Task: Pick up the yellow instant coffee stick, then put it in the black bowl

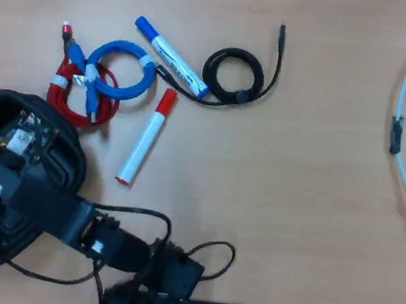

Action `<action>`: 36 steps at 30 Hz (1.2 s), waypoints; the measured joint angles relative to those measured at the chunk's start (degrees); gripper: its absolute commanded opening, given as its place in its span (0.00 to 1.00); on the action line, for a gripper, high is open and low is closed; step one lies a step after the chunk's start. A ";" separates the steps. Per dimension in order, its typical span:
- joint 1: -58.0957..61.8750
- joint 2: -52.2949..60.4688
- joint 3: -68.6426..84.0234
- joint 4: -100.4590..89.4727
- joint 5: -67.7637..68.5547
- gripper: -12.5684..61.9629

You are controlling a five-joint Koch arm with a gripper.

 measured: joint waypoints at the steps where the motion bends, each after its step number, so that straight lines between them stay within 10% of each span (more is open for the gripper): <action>1: 0.18 1.05 0.00 0.70 0.00 0.61; 21: 35.07 8.00 1.76 9.49 -8.96 0.60; 36: 54.40 29.27 46.23 -7.21 -17.58 0.60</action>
